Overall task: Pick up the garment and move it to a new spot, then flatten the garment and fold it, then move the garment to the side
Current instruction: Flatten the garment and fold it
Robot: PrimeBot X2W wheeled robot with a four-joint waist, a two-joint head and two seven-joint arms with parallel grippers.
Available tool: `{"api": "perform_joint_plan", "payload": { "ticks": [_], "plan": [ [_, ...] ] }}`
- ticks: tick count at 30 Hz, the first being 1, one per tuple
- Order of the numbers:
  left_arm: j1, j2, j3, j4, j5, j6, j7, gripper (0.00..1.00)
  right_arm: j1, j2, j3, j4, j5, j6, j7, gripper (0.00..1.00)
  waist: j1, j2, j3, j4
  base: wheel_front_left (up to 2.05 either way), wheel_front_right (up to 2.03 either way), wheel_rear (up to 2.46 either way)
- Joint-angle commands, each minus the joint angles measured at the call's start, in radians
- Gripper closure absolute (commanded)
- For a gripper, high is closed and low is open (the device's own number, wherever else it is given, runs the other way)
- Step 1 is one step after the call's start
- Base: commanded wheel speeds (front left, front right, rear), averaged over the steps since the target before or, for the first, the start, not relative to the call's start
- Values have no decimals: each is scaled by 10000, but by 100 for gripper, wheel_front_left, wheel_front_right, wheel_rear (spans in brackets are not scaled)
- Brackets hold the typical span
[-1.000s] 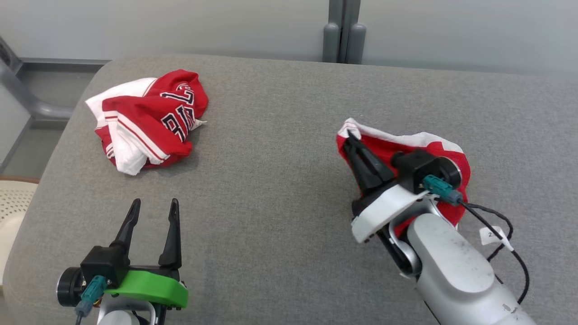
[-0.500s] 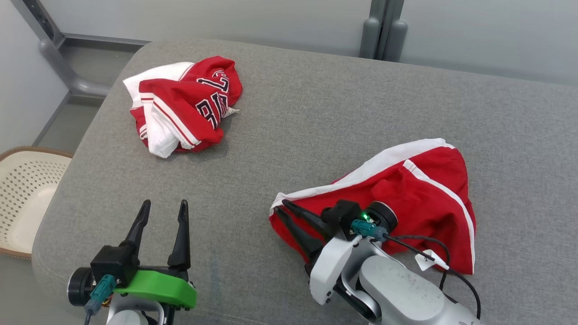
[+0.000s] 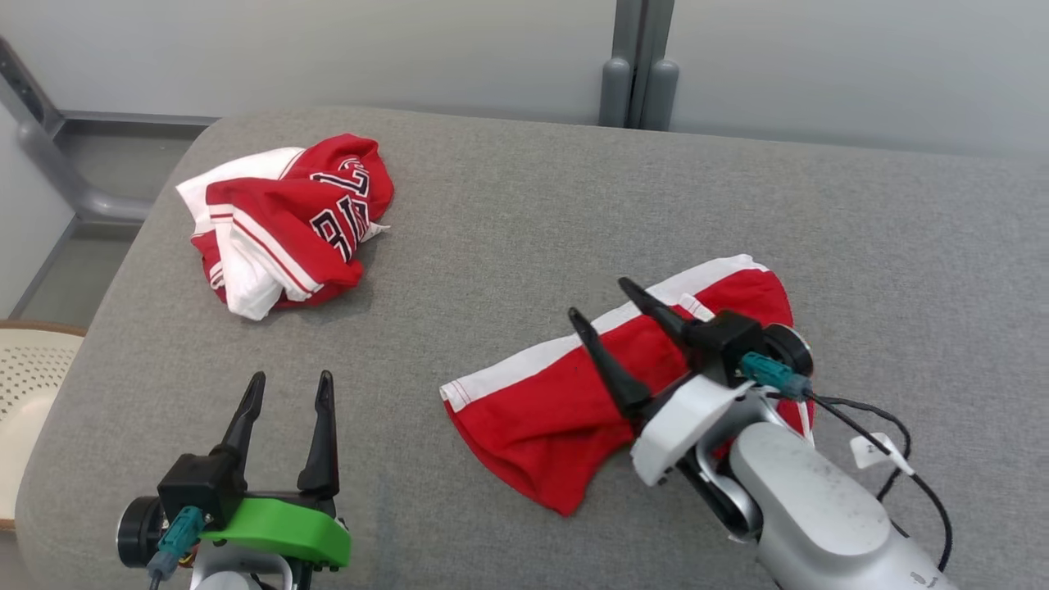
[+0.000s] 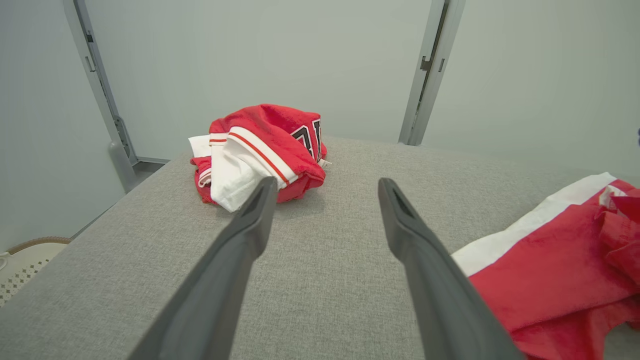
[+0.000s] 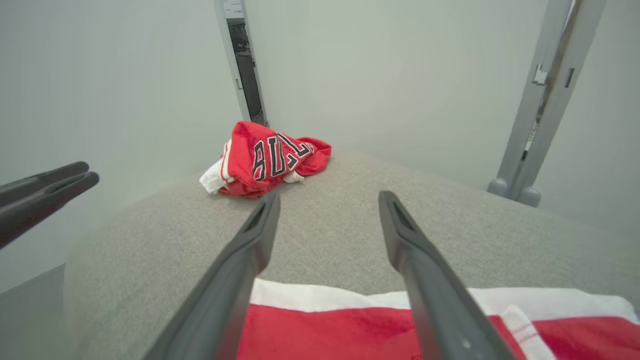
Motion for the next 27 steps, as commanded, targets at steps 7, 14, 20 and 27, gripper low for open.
{"api": "perform_joint_plan", "payload": {
  "ticks": [7, 14, 20, 27],
  "plan": [
    [282, 123, 127, -27, 63, -19, -4, 0, 1385, -672, -1942, -1310, -576, -12, -33, 0, 0, 0, -383, -669, 0, 0, 0],
    [464, 95, 312, -150, 143, -19, -4, 0, 2943, -754, -3743, -2363, -953, -12, -32, 0, 0, 0, -522, -988, 0, 0, 0],
    [576, 55, 338, -207, 148, -19, -5, 0, 4181, -414, -4789, -3061, -1168, -12, -33, 0, 0, 0, -566, -1166, 0, 0, 0],
    [564, 41, 341, -178, 171, -19, -4, 0, 4607, -113, -4983, -3320, -1261, -12, -33, 0, 0, 0, -543, -1394, 0, 0, 0]
  ]
}}
